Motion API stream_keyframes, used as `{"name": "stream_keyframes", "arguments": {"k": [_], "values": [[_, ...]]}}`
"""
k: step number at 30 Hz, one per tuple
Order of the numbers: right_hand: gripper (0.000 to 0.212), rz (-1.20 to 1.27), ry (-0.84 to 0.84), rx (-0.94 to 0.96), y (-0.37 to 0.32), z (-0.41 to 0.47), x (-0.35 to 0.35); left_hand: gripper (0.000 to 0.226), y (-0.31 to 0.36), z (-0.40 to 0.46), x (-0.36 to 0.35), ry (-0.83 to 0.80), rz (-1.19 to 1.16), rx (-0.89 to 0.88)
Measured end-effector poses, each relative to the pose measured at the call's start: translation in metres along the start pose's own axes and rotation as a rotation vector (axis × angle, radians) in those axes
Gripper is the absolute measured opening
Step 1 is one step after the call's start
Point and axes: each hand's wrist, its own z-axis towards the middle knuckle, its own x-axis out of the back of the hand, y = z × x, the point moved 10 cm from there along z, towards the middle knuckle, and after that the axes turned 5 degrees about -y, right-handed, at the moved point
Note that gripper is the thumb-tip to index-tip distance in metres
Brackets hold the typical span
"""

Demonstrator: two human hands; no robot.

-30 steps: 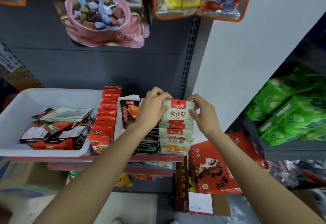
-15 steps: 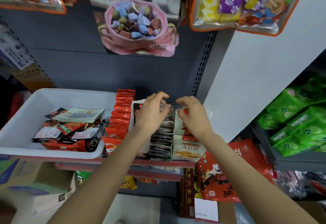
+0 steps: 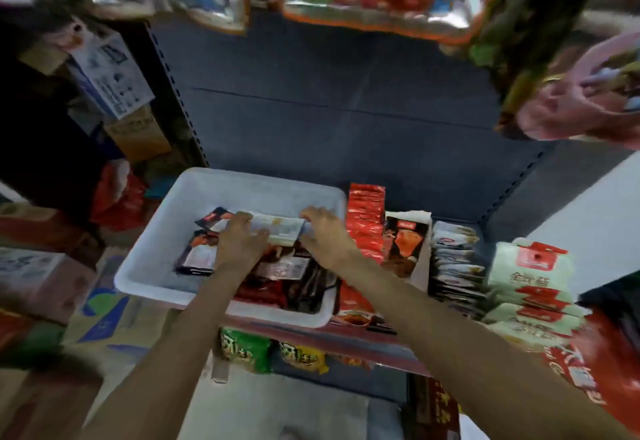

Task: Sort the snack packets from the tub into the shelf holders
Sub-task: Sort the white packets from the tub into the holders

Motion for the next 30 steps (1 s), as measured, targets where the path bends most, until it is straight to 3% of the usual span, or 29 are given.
{"name": "stream_keyframes", "arguments": {"k": [4,6,8,10,15,18,21,23,25,28,30], "values": [[0.062,-0.059,-0.194,-0.125,-0.010,0.042,-0.057,0.058,-0.055,0.028,0.007,-0.073,0.066,0.000],[0.071,-0.033,-0.241,-0.176,-0.009,0.054,-0.073,0.078,-0.077,0.037,0.009,-0.120,0.026,0.030],[0.075,-0.012,-0.286,-0.231,-0.004,0.063,-0.087,0.101,-0.109,0.051,0.000,-0.169,-0.045,0.085],[0.072,-0.031,-0.334,-0.285,0.003,0.069,-0.101,0.109,-0.117,0.053,-0.004,-0.229,-0.035,0.105],[0.027,-0.372,-0.225,-0.180,-0.016,0.074,-0.102,0.081,-0.094,0.038,0.006,-0.277,-0.034,0.105],[0.030,-0.602,-0.172,-0.052,-0.036,0.066,-0.096,0.073,-0.093,0.039,0.006,-0.251,-0.159,0.083],[0.028,-0.646,-0.141,0.023,-0.045,0.056,-0.085,0.066,-0.097,0.039,0.009,-0.223,-0.263,0.075],[0.021,-0.395,-0.025,-0.030,-0.039,0.049,-0.060,0.055,-0.096,0.039,0.009,-0.219,-0.280,0.052],[0.024,0.026,0.071,-0.086,-0.028,0.042,-0.040,0.036,-0.080,0.033,0.005,-0.264,-0.326,-0.002],[0.026,0.571,0.073,-0.168,-0.014,0.025,-0.035,0.041,-0.051,0.021,0.002,-0.283,-0.513,-0.024],[0.025,0.692,0.081,-0.203,-0.008,0.013,-0.029,0.040,-0.032,0.015,0.009,-0.203,-0.576,-0.048]]}}
